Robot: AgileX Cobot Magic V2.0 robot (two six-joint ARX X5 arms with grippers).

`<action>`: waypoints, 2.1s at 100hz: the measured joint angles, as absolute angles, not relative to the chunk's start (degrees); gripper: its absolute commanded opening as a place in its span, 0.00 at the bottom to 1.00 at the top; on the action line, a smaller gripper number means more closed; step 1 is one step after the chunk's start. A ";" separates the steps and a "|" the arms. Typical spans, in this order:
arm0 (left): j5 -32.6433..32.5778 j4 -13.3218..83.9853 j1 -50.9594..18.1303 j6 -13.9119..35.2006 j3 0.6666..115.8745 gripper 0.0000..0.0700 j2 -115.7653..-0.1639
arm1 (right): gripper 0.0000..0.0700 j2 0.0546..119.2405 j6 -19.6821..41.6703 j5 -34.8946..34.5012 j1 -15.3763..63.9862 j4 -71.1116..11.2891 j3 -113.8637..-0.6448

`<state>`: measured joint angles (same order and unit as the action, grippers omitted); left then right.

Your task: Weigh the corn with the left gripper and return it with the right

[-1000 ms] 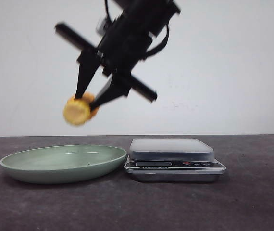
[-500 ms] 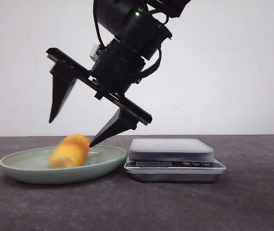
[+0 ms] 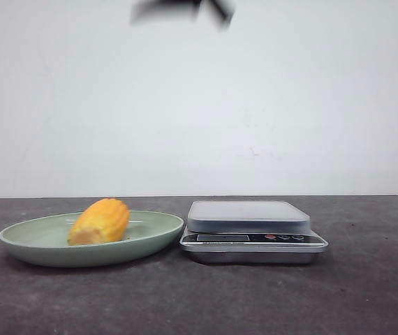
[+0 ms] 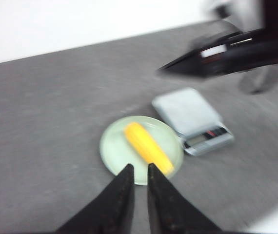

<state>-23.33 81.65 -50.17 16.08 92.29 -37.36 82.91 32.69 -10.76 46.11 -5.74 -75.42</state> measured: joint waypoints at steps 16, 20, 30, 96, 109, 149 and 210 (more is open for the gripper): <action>-28.84 81.62 -50.17 19.77 92.29 0.00 -37.36 | 0.00 68.97 14.50 4.14 49.82 -14.41 -75.53; -30.13 81.62 -50.17 20.18 92.29 0.00 -37.36 | 0.00 65.76 10.33 8.82 50.94 -17.08 -75.53; -33.08 81.60 -50.17 20.49 92.29 0.00 -37.36 | 0.00 58.50 2.81 19.57 52.18 -24.38 -75.59; -34.54 72.71 -50.17 18.72 91.22 0.00 -37.41 | 0.00 31.40 -4.51 29.87 52.12 -29.80 -57.34; -34.54 72.71 -50.17 18.87 91.22 0.00 -37.41 | 0.00 31.03 -4.60 29.89 52.12 -28.88 -57.34; -34.54 72.71 -50.17 18.90 91.22 0.00 -37.41 | 0.00 31.00 -4.67 29.87 52.12 -28.91 -57.34; -34.54 72.69 -50.17 18.90 91.22 0.00 -37.41 | 0.00 20.78 -4.23 18.48 27.79 -27.66 -36.95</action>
